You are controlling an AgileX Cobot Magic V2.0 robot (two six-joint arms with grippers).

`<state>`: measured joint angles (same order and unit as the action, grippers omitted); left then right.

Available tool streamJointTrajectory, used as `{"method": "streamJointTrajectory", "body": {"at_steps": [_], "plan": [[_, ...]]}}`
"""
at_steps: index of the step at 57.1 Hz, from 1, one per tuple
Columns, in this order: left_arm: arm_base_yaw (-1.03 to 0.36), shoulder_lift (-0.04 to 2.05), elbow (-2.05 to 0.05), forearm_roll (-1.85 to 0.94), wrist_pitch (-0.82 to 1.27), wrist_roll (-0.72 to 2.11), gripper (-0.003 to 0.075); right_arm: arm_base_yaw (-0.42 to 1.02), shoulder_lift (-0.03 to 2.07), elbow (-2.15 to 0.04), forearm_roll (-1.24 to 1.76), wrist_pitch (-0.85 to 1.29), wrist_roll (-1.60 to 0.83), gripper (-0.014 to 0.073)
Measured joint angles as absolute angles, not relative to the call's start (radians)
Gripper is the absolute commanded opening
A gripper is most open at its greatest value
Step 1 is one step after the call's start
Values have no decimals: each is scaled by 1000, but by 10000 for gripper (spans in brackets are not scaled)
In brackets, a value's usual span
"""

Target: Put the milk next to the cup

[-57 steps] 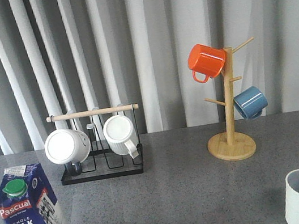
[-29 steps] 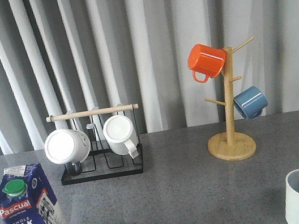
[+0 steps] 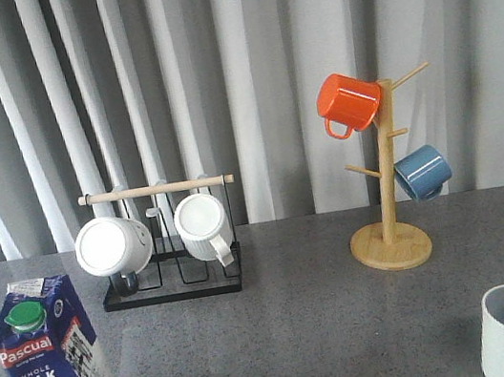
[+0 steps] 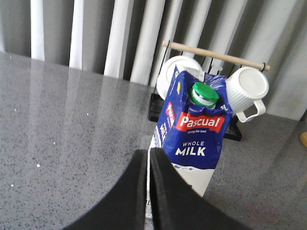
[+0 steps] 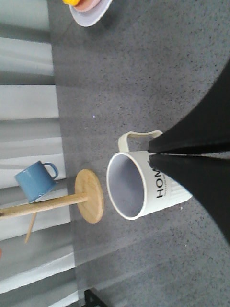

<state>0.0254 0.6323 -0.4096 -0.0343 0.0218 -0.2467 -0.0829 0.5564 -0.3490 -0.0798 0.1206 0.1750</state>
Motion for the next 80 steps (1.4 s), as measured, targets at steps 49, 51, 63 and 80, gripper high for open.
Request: {"method": "streamJointTrajectory", "body": {"at_steps": [49,51,63,80], "plan": [[2,807,-431,45,-35,-195,527,-83,627,-349,-214,62,145,547],[-2,807,-431,45,-37,-195,535,-83,630,-349,-224,48,144,549],[-27,807,-431,45,-39,-195,535,-83,641,-349,-266,-11,125,542],[-27,807,-431,45,-39,-195,535,-83,736,-330,-279,-40,36,535]]}}
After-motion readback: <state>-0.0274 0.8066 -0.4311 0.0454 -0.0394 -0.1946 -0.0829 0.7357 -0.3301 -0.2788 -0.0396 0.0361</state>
